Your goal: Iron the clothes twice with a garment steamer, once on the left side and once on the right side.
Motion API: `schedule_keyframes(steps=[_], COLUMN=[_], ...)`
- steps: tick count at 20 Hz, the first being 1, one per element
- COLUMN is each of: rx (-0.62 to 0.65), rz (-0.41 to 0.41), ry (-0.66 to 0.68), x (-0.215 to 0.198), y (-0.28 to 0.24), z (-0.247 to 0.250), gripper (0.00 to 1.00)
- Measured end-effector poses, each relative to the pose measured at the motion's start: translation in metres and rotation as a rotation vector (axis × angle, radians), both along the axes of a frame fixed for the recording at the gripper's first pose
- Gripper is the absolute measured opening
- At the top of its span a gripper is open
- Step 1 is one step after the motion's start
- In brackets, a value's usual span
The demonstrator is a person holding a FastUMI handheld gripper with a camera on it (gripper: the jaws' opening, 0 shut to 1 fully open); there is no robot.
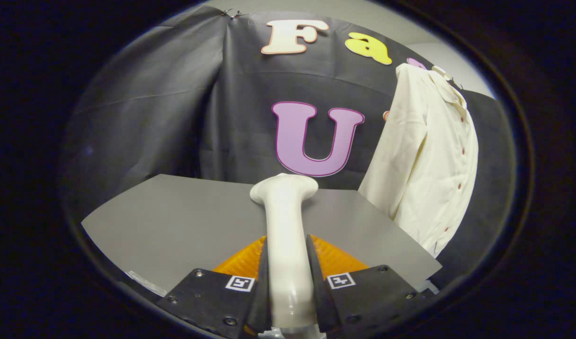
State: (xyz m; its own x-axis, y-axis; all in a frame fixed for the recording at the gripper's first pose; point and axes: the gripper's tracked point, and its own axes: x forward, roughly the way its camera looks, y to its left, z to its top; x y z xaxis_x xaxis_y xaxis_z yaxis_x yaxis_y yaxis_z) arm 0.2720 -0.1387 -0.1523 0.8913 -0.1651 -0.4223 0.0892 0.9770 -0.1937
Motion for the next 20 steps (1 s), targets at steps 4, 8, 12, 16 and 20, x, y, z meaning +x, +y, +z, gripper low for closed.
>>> schedule_keyframes(steps=[4, 8, 12, 16, 20], rx=[0.109, 0.100, 0.081, 0.082, 0.101], rz=[0.006, 0.060, 0.108, 0.119, 0.099], ry=[-0.067, -0.085, -0.144, -0.201, -0.305], x=[-0.001, -0.018, -0.038, -0.048, -0.048], y=[0.000, 0.004, 0.000, -0.023, -0.065], z=[0.007, 0.016, 0.043, 0.075, 0.116], gripper=[0.37, 0.35, 0.35, 0.35, 0.35])
